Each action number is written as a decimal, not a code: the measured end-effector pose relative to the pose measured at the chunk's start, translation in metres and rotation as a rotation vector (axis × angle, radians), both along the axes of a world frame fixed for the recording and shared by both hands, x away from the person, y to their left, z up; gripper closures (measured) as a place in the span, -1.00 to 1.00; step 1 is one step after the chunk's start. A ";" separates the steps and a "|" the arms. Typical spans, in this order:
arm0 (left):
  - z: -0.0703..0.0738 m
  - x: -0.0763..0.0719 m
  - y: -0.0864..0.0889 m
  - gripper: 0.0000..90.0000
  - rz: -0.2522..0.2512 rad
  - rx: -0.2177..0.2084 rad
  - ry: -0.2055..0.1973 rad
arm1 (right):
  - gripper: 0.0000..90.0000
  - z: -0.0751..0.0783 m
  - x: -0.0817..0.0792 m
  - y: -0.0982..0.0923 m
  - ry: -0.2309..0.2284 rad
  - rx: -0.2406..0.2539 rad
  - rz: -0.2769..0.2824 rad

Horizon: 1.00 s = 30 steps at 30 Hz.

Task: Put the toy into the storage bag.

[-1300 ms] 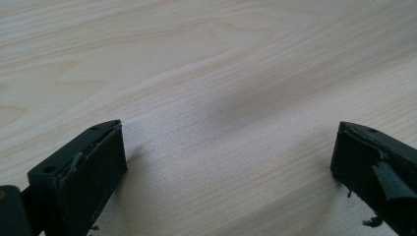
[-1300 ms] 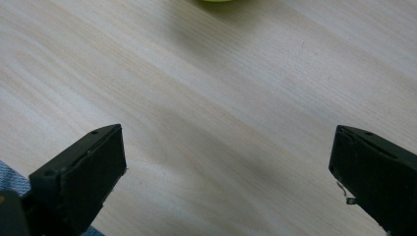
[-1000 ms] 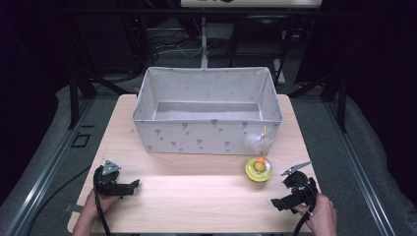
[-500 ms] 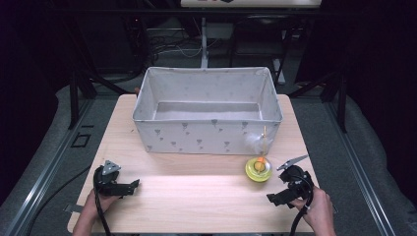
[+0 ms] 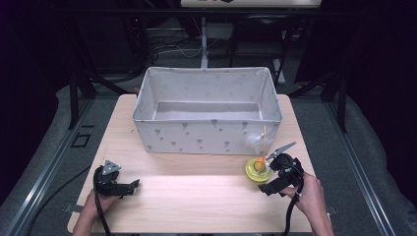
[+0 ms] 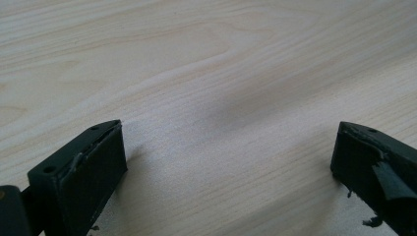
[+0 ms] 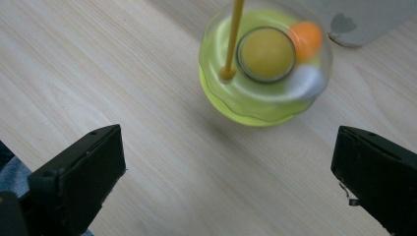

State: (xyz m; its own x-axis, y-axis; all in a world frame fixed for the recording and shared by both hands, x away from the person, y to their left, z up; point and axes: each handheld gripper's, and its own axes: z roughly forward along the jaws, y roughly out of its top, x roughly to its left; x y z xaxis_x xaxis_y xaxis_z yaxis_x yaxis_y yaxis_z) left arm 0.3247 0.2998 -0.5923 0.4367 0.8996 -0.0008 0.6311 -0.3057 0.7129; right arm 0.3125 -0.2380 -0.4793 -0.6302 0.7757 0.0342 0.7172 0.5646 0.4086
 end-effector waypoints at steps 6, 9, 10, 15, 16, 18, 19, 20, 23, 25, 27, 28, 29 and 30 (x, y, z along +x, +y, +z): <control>0.000 0.000 0.000 -1.00 0.000 0.000 0.000 | -1.00 0.010 0.011 0.007 -0.004 0.001 0.018; 0.000 0.000 0.000 -1.00 0.000 0.000 0.000 | -1.00 0.015 0.016 0.012 -0.010 0.012 0.024; 0.000 0.000 0.000 -1.00 0.000 0.000 0.000 | -1.00 0.015 0.016 0.012 -0.010 0.012 0.024; 0.000 0.000 0.000 -1.00 0.000 0.000 0.000 | -0.96 0.028 0.024 0.017 -0.014 0.008 0.051; 0.000 0.000 0.000 -1.00 0.000 0.000 0.000 | -0.94 0.031 0.025 0.018 -0.020 0.015 0.049; 0.000 0.000 0.000 -1.00 0.000 0.000 0.000 | -0.92 0.034 0.026 0.019 -0.023 0.012 0.055; 0.000 0.000 0.000 -1.00 0.000 0.000 0.000 | -0.90 0.036 0.027 0.020 -0.028 0.009 0.057; 0.000 0.000 0.000 -1.00 0.000 0.000 0.001 | -0.88 0.040 0.028 0.021 -0.037 0.012 0.056; 0.000 0.000 0.000 -1.00 0.000 0.000 0.000 | -0.64 0.049 0.031 0.022 -0.046 0.020 0.064; 0.000 0.000 0.000 -1.00 0.000 0.000 0.000 | -0.56 0.051 0.032 0.022 -0.048 0.021 0.065; 0.000 0.000 0.000 -1.00 -0.001 0.000 0.001 | -0.20 0.059 0.034 0.021 -0.069 0.017 0.055; 0.000 0.000 0.000 -1.00 0.000 0.000 0.000 | 0.01 0.061 0.035 0.021 -0.068 0.019 0.057; 0.000 0.000 0.000 -1.00 -0.001 0.000 0.001 | 0.13 0.064 0.036 0.021 -0.059 0.009 0.066; 0.000 0.000 0.000 -1.00 0.000 0.000 0.000 | 0.16 0.065 0.037 0.021 -0.067 0.012 0.060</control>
State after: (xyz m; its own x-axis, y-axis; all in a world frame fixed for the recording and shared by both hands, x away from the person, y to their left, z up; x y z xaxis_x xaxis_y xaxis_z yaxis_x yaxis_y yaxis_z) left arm 0.3248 0.2997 -0.5924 0.4369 0.8995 -0.0010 0.6311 -0.3057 0.7129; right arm 0.3494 -0.2165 -0.4147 -0.6764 0.7365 -0.0008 0.6531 0.6004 0.4615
